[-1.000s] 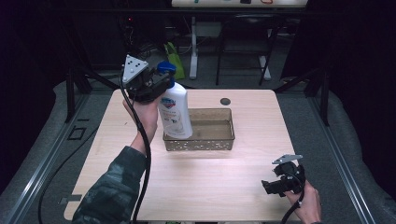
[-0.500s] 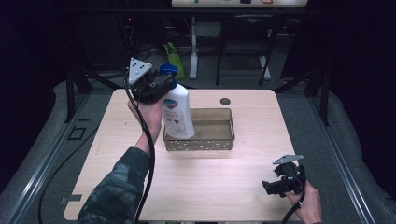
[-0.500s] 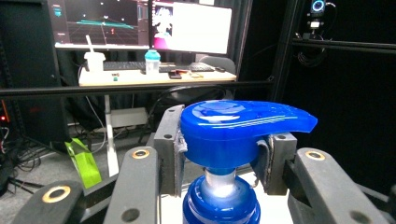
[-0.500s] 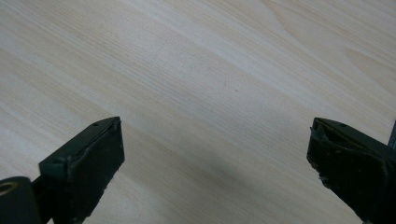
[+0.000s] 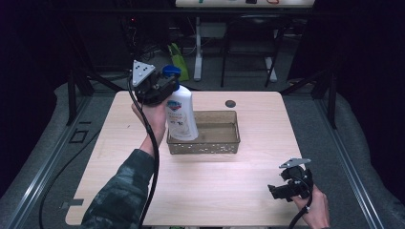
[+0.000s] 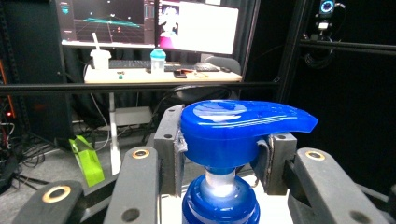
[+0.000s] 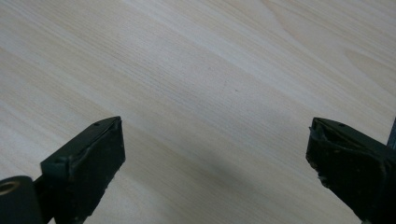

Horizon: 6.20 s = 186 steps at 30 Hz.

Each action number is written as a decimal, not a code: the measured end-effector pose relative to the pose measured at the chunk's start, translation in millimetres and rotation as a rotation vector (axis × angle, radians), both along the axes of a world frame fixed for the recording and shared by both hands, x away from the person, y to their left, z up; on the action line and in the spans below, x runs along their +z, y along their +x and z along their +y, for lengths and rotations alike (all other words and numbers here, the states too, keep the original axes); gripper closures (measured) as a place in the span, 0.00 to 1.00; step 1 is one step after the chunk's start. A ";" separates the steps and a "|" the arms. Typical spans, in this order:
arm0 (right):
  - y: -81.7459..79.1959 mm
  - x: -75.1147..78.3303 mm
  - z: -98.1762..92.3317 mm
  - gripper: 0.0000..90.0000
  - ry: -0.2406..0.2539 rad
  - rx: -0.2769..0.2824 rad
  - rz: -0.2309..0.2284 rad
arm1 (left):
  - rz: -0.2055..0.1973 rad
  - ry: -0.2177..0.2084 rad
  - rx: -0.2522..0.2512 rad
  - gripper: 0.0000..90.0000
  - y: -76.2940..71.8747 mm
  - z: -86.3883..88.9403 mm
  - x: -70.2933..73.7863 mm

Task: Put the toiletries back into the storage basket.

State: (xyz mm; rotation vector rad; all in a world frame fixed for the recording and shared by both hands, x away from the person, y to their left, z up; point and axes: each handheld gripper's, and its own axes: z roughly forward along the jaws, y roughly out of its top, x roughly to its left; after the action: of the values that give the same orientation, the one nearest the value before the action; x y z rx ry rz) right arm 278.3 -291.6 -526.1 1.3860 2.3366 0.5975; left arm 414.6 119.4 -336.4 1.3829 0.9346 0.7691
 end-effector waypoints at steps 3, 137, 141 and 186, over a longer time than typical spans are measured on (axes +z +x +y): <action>-0.5 1.0 0.9 0.04 0.000 0.002 -0.002 | 0.004 0.001 0.003 0.66 1.6 -0.7 -2.5; -9.4 3.8 0.5 0.05 -0.021 0.009 -0.008 | 0.194 0.204 -0.132 0.08 -39.4 14.7 -52.4; -9.4 3.6 0.6 0.05 -0.023 0.011 -0.007 | 0.202 0.224 -0.141 0.04 -44.7 18.7 -53.0; -8.5 1.7 1.5 0.05 -0.031 0.010 0.004 | 0.473 0.367 -0.109 0.00 -44.7 82.5 -148.8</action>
State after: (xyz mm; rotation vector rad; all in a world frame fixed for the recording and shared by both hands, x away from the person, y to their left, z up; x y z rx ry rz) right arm 269.8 -290.1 -524.3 1.3636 2.3474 0.5598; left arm 369.8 201.9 -485.3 1.9772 1.1025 0.5547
